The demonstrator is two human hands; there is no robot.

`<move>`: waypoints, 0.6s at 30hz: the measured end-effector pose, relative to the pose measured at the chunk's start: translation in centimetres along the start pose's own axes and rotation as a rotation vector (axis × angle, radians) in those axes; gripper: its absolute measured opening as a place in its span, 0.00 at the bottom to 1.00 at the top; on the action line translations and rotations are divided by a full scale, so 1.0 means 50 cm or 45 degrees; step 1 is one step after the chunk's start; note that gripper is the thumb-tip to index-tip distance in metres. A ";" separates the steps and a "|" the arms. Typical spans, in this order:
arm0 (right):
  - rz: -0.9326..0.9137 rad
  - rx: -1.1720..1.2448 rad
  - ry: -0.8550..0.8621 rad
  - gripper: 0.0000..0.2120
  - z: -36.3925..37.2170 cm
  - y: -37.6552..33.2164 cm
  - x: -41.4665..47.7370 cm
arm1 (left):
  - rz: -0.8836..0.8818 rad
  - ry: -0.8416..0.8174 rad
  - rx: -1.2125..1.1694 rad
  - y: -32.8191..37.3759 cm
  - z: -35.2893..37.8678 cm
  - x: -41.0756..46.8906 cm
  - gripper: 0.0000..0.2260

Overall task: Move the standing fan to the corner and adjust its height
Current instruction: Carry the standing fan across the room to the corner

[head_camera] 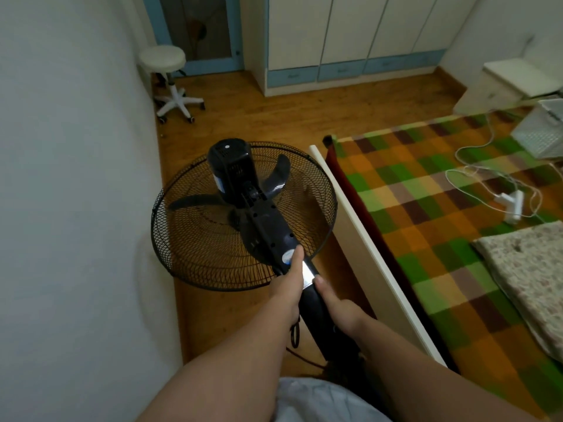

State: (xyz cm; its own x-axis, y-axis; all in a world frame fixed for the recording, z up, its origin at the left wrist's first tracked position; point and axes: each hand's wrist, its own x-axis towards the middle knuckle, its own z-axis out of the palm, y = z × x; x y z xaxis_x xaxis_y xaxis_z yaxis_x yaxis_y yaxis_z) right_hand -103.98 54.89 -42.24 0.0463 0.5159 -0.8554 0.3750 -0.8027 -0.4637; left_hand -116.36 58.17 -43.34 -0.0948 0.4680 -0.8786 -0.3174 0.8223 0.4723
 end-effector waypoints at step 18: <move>-0.100 0.141 0.066 0.52 -0.024 -0.403 0.259 | 0.013 -0.040 0.107 0.423 0.054 0.246 0.52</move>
State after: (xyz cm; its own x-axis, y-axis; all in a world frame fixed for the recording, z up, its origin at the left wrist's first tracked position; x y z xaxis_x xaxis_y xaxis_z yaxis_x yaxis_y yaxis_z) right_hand -109.82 78.11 -43.67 0.0695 0.5908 -0.8038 0.2750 -0.7859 -0.5538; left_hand -121.68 82.23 -43.97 -0.0672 0.4855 -0.8717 -0.2360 0.8411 0.4867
